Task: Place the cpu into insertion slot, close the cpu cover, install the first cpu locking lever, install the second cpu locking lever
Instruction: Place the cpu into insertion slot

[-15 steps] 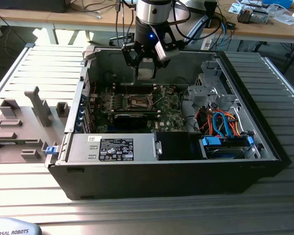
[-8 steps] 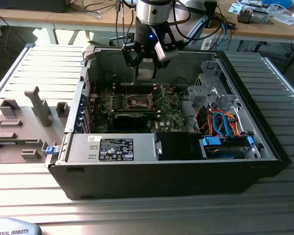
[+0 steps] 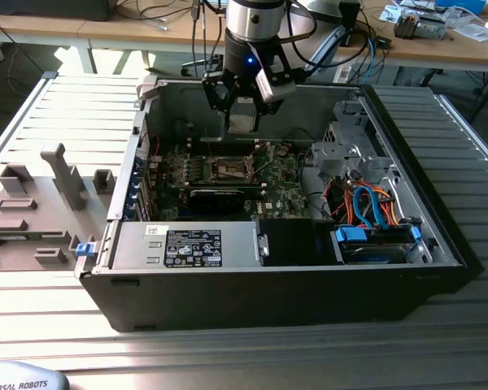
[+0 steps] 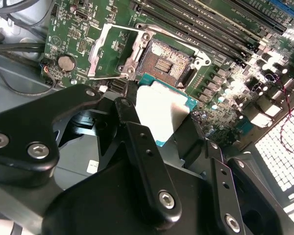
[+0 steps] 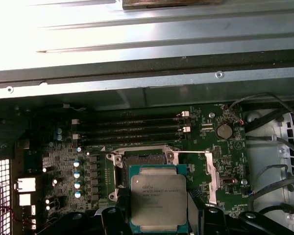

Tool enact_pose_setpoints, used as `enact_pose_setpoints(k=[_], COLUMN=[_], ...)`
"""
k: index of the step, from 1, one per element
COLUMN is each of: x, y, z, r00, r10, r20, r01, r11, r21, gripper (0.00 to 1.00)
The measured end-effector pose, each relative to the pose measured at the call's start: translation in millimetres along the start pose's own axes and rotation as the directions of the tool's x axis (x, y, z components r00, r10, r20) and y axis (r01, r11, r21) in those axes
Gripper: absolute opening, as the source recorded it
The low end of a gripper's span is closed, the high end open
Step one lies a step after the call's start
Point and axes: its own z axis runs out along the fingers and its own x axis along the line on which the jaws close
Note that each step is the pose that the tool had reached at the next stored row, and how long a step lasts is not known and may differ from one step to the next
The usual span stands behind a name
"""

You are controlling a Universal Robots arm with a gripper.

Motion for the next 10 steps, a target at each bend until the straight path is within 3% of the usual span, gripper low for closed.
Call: enact_pose_setpoints(k=[10], x=[0.0], y=[0.0], z=[0.3], r00=[0.9999], r10=[0.011], r20=[0.0012], r01=[-0.011], r11=[0.9999], r21=[0.0051], gripper=[0.54])
